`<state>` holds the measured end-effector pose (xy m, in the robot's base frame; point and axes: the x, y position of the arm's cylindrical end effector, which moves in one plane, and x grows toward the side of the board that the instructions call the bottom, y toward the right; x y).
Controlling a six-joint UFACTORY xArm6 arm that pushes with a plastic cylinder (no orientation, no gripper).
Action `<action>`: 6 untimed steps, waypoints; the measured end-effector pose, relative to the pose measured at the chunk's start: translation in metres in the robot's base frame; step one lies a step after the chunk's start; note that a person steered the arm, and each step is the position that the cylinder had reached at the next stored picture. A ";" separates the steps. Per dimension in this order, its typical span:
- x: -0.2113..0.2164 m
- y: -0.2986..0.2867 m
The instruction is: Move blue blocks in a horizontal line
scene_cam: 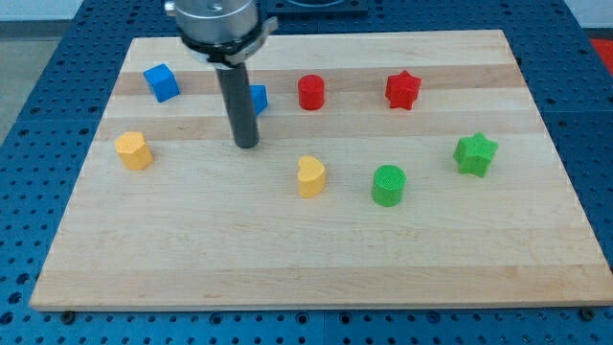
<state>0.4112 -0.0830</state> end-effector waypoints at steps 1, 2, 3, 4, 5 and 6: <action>-0.012 0.034; -0.037 0.032; -0.045 0.016; -0.065 0.009; -0.095 0.014; -0.128 0.014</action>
<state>0.2829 -0.0693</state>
